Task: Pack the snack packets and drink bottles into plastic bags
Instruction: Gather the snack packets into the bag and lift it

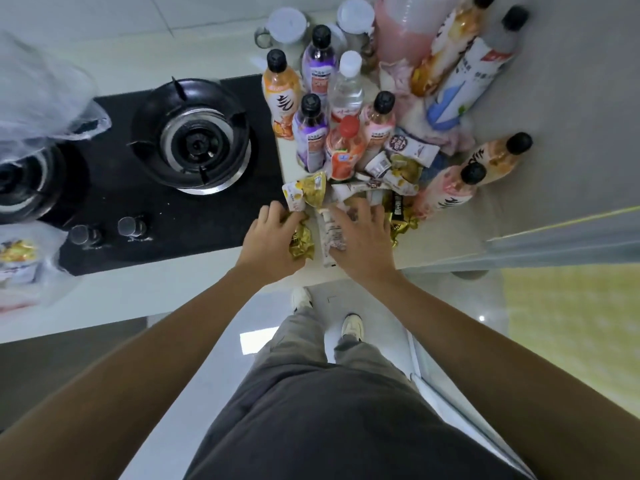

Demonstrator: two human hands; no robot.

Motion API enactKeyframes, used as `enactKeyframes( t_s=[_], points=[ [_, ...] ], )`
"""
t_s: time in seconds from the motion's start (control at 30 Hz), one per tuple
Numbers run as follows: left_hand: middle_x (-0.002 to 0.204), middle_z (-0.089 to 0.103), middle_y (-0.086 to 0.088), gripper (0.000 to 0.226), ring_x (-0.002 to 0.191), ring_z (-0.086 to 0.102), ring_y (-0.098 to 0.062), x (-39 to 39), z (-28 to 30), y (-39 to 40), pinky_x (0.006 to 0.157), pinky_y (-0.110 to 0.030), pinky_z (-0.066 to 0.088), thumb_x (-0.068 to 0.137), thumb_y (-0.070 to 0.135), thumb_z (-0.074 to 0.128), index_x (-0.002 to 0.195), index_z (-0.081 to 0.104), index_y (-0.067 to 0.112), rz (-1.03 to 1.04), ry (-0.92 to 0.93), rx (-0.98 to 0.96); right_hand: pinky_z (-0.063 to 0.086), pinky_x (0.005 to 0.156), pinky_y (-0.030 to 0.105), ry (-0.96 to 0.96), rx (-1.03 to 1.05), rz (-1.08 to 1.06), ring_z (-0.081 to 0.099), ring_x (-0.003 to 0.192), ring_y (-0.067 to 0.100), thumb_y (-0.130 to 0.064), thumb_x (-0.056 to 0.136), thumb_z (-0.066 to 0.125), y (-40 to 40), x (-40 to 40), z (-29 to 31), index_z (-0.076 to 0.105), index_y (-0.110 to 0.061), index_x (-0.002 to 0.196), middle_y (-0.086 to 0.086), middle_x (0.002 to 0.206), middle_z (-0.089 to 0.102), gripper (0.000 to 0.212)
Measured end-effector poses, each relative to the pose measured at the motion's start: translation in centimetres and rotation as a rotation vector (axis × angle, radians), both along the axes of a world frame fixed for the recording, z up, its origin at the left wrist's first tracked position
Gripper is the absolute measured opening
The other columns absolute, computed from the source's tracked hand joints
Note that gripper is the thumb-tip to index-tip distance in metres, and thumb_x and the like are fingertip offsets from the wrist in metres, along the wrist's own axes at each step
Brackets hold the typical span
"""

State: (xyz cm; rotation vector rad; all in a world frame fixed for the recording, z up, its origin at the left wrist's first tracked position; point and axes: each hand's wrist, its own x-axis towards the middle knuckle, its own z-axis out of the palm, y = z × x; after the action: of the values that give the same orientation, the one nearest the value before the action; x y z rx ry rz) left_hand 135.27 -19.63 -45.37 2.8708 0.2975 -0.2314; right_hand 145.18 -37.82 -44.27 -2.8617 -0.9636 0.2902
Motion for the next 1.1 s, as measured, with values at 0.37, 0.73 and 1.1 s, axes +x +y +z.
enactKeyframes(
  t_s=[0.37,0.73,1.1],
  points=[
    [0.114,0.040,-0.007,0.082,0.099,0.042,-0.026,-8.9,5.6,1.3,0.081,-0.040,0.050,0.062,0.047,0.079,0.134,0.050,0.023,0.343,-0.131,0.047,0.047,0.092,0.043,-0.006,0.276,0.333,0.045,0.112,0.031,-0.037,0.072,0.079,4.5,-4.5,4.1,0.053,-0.031,0.140,0.005,0.122,0.047,0.073],
    [0.112,0.040,-0.005,0.080,0.099,0.043,-0.026,-27.0,9.4,9.9,0.078,-0.044,0.050,0.064,0.051,0.074,0.134,0.047,0.024,0.713,-0.185,0.113,0.052,0.080,0.038,0.022,0.360,0.694,0.040,0.104,0.023,-0.032,0.071,0.082,18.5,-17.1,7.2,0.052,-0.038,0.136,-0.003,0.120,0.044,0.072],
    [0.113,0.042,-0.005,0.078,0.100,0.040,-0.025,-43.8,9.7,25.2,0.084,-0.042,0.049,0.065,0.052,0.071,0.134,0.048,0.025,0.793,-0.108,0.104,0.052,0.090,0.045,0.062,0.307,0.741,0.042,0.111,0.032,-0.035,0.068,0.087,36.4,-31.3,6.4,0.053,-0.031,0.140,0.006,0.127,0.043,0.080]
  ],
)
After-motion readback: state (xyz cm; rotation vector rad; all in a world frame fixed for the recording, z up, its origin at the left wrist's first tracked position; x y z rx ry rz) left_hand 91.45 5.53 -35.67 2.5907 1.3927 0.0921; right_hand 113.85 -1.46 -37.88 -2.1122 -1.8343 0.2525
